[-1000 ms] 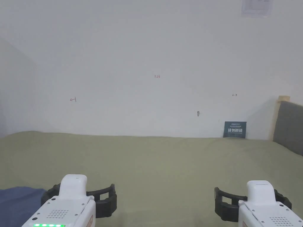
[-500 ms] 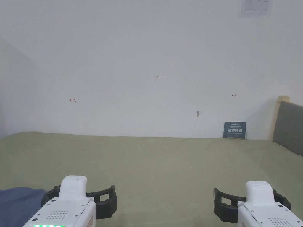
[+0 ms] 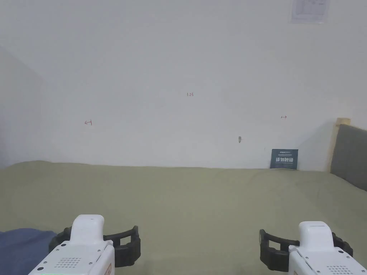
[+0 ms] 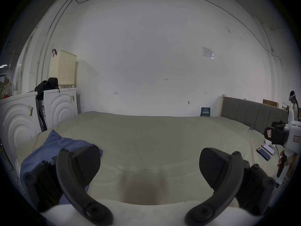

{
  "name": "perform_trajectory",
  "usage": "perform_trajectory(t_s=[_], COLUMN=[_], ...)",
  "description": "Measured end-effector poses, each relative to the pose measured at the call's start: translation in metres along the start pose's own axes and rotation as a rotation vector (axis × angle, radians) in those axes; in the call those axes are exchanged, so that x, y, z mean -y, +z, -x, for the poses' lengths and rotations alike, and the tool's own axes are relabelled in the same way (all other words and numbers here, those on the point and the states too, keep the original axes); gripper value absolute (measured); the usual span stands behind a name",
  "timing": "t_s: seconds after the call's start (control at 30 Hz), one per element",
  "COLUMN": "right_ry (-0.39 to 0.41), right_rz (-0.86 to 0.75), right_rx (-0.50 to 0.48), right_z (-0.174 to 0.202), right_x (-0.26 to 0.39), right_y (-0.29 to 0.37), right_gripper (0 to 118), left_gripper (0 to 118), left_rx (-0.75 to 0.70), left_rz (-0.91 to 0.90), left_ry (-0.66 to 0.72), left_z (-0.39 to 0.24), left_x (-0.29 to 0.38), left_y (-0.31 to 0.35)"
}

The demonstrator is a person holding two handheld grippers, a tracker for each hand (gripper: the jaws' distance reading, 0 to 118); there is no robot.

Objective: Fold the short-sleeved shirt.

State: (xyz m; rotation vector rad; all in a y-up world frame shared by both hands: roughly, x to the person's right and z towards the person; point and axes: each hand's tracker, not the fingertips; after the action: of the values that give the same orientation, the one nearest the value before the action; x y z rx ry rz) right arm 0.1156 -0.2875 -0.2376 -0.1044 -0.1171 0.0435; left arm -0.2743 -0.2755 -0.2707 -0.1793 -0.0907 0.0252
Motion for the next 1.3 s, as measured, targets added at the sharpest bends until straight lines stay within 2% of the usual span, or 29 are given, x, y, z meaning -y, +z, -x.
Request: perform_trajectory(t_s=[0.57,1.3], right_ry=[-0.007,-0.004], right_rz=[-0.002,0.005], right_rx=[0.003,-0.022], right_z=[-0.0012,0.0023], right_x=[-0.0002,-0.002], right_y=[-0.0003,-0.0001], right_gripper=[118,118], left_gripper=[118,118], left_rx=[0.019,0.021], left_rz=[-0.018,-0.024], left_ry=[0.056,0.049], left_z=[0.005,0.0062], left_x=[-0.0019,-0.0007], left_y=[0.001,0.0003])
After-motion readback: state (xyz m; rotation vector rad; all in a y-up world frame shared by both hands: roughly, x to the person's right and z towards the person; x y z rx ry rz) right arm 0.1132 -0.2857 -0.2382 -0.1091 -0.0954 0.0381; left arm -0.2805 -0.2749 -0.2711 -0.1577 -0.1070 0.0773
